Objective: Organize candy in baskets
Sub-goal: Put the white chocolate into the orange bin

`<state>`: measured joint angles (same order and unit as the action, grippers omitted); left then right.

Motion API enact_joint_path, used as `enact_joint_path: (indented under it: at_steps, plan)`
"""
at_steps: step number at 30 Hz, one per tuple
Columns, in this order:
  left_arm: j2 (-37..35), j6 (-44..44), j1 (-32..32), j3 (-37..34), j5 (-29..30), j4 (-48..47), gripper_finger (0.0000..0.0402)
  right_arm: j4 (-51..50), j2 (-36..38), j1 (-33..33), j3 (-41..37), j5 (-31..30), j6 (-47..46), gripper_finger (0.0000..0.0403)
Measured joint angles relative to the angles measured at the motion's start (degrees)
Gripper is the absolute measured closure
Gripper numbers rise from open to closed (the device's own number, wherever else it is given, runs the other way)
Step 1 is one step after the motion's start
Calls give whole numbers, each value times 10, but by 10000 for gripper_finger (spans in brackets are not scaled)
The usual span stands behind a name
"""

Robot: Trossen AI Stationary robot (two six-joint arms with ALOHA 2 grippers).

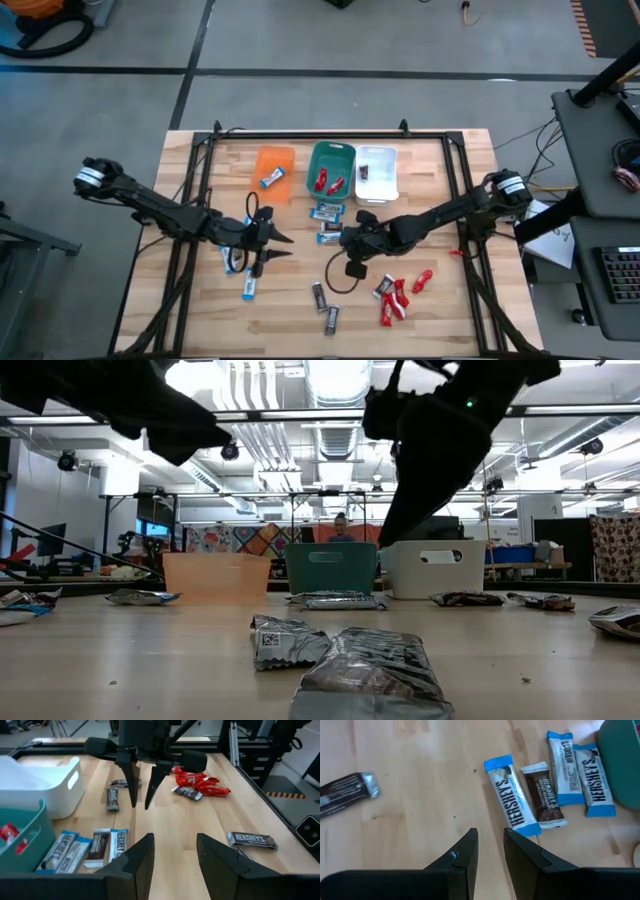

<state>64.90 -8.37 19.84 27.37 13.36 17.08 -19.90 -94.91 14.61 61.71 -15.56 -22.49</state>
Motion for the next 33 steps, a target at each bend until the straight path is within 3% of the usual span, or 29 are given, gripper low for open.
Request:
enact_joint_path:
  at_steps: [6,15,23,33]
  plan:
    - [-4,-17,0,-10,22,-4,271,32,-18,-20,0,25,42,308]
    - [-3,-6,0,-10,26,-6,271,51,-27,-34,0,21,85,248]
    - [-1,-3,0,-10,26,-11,271,121,-75,-34,0,9,174,241]
    - [5,-1,0,-9,27,-12,271,155,-101,-52,0,5,174,211]
